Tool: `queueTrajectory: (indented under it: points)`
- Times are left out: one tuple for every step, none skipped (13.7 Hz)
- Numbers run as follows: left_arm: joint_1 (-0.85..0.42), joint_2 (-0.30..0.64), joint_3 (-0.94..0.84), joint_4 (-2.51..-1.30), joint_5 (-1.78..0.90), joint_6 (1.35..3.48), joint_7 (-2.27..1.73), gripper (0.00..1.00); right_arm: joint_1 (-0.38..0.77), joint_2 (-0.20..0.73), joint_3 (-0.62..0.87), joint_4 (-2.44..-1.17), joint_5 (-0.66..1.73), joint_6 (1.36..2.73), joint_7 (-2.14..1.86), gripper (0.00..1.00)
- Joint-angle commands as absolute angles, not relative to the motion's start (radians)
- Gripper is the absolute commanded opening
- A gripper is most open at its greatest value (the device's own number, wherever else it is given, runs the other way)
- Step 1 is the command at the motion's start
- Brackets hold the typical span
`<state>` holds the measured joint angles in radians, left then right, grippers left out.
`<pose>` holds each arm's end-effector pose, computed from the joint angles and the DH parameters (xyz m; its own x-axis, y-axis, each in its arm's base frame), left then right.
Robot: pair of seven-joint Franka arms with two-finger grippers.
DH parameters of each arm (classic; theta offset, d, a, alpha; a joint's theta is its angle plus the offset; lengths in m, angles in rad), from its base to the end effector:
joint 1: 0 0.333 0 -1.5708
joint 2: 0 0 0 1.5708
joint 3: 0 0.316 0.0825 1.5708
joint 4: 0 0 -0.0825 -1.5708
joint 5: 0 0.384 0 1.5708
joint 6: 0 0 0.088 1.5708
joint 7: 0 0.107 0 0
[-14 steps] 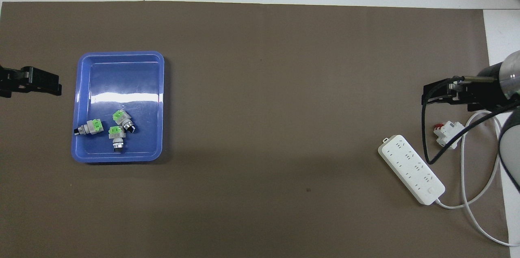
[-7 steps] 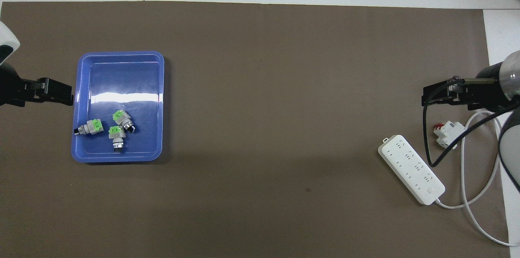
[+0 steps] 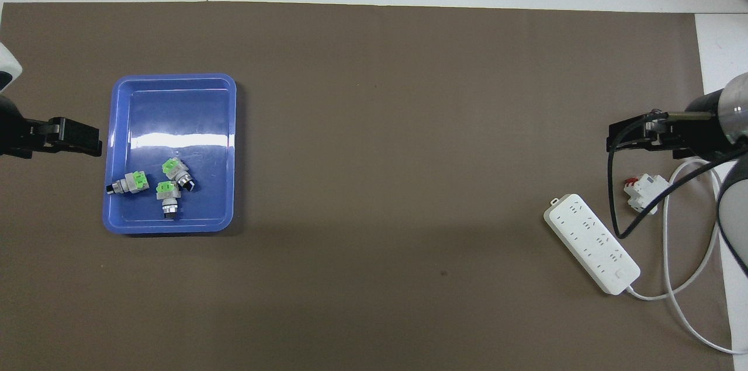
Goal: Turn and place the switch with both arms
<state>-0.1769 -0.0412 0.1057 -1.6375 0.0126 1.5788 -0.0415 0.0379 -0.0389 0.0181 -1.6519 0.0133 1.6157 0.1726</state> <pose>0.5404 -0.0360 0.6162 0.9994 -0.0300 -0.0174 -0.0301 -0.9995 -0.0090 0.5446 0.0321 0.6114 0.9931 -0.1169 0.0005 -0.1169 -0.9931 -0.0129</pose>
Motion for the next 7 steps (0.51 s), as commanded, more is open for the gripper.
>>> queueTrajectory:
  points:
    - [-0.199, -0.067, 0.124, -1.672, 0.02, 1.597, -0.041, 1.0, 0.046, -0.052, 0.012, -1.669, 0.014, 1.621, 0.19, 1.0]
    - [-0.198, -0.066, 0.126, -1.671, 0.02, 1.597, -0.041, 1.0, 0.046, -0.052, 0.012, -1.669, 0.014, 1.621, 0.184, 1.0]
    - [-0.198, -0.066, 0.126, -1.669, 0.02, 1.598, -0.041, 1.0, 0.046, -0.052, 0.012, -1.669, 0.014, 1.621, 0.183, 1.0]
    - [-0.198, -0.066, 0.126, -1.67, 0.02, 1.601, -0.041, 1.0, 0.046, -0.052, 0.012, -1.669, 0.012, 1.621, 0.183, 1.0]
    - [-0.198, -0.066, 0.126, -1.669, 0.02, 1.6, -0.041, 1.0, 0.046, -0.054, 0.012, -1.675, 0.012, 1.627, 0.183, 1.0]
    - [-0.199, -0.066, 0.126, -1.669, 0.02, 1.598, -0.041, 1.0, 0.046, -0.057, 0.012, -1.683, 0.005, 1.631, 0.183, 1.0]
    - [-0.199, -0.066, 0.124, -1.669, 0.02, 1.603, -0.041, 1.0, 0.049, -0.057, 0.012, -1.686, -0.005, 1.632, 0.183, 1.0]
